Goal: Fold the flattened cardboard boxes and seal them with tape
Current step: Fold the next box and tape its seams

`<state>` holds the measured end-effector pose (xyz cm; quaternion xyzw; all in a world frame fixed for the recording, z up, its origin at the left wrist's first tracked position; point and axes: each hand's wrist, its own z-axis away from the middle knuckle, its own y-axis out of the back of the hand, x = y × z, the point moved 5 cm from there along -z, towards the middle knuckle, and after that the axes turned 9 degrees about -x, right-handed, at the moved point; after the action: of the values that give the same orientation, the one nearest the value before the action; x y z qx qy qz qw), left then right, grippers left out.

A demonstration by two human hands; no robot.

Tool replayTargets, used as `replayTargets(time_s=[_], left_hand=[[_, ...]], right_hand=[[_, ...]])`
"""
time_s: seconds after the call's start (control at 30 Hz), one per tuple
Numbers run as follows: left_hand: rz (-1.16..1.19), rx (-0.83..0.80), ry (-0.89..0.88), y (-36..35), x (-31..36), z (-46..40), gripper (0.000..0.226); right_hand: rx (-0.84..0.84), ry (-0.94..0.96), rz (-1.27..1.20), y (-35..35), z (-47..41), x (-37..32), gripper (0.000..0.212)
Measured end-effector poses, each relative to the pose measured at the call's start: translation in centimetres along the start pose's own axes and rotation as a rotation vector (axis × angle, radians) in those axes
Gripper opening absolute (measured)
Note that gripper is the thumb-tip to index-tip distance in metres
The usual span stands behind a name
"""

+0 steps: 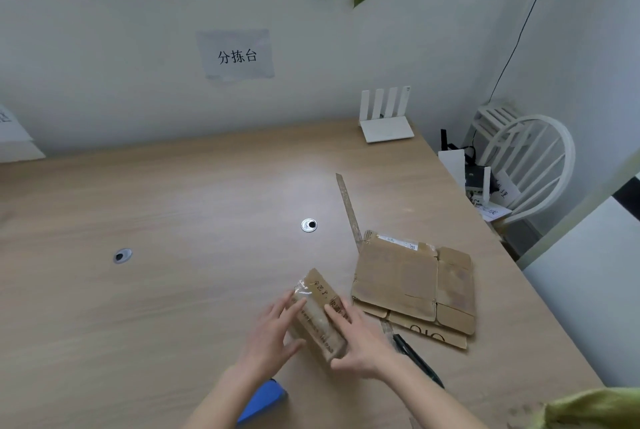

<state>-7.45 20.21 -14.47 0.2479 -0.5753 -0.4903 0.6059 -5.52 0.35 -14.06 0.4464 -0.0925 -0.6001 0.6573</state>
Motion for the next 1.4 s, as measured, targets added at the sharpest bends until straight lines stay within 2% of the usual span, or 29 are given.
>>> replayTargets(time_s=[0.17, 0.23, 0.3, 0.37, 0.47, 0.53, 0.6, 0.67, 0.77, 0.9, 1.0, 1.2, 1.4], left_hand=[[-0.118, -0.016, 0.003, 0.5, 0.1, -0.7, 0.083], [-0.128, -0.007, -0.018, 0.4, 0.2, -1.2, 0.081], [-0.138, -0.068, -0.038, -0.2, 0.3, -1.4, 0.083], [-0.131, -0.136, -0.037, -0.6, 0.5, -1.3, 0.088], [-0.176, -0.090, 0.007, -0.4, 0.7, -1.1, 0.087], [-0.204, -0.018, 0.118, -0.2, 0.6, -1.2, 0.086], [-0.174, 0.073, 0.244, 0.0, 0.6, -0.9, 0.084], [-0.076, 0.109, 0.287, -0.5, 0.9, -0.4, 0.082], [0.050, 0.002, 0.214, -1.6, 1.6, 0.1, 0.078], [0.187, 0.001, 0.201, -1.9, 1.0, 0.5, 0.078], [0.183, 0.013, 0.205, -1.7, 0.9, 0.5, 0.077], [0.020, 0.013, 0.244, -1.1, -0.4, 2.9, 0.073], [-0.076, 0.035, 0.309, -3.7, -4.2, 7.4, 0.073]], right_hand=[[-0.047, 0.119, 0.348, 2.4, -0.5, 0.6, 0.097], [-0.036, 0.166, 0.419, 3.0, -0.6, 0.9, 0.096], [0.013, 0.190, 0.458, 3.5, -0.5, 1.1, 0.097], [0.111, 0.178, 0.433, 3.7, -0.5, 1.2, 0.094], [0.360, 0.150, 0.270, 3.6, -0.1, 1.4, 0.085], [0.432, 0.109, 0.120, 3.3, 0.3, 1.7, 0.073], [0.394, 0.072, 0.025, 2.8, 0.3, 1.5, 0.059], [0.339, 0.068, -0.073, 2.1, -0.1, 0.9, 0.052], [0.210, 0.068, -0.247, 1.0, -1.0, 0.3, 0.060], [0.202, 0.084, -0.233, 0.4, -1.9, 0.5, 0.060], [0.194, 0.090, -0.203, 0.2, -2.4, 0.3, 0.060], [0.233, 0.068, -0.198, 0.0, -1.8, -0.1, 0.059], [0.443, 0.083, -0.111, -0.8, -1.1, -2.3, 0.056]])
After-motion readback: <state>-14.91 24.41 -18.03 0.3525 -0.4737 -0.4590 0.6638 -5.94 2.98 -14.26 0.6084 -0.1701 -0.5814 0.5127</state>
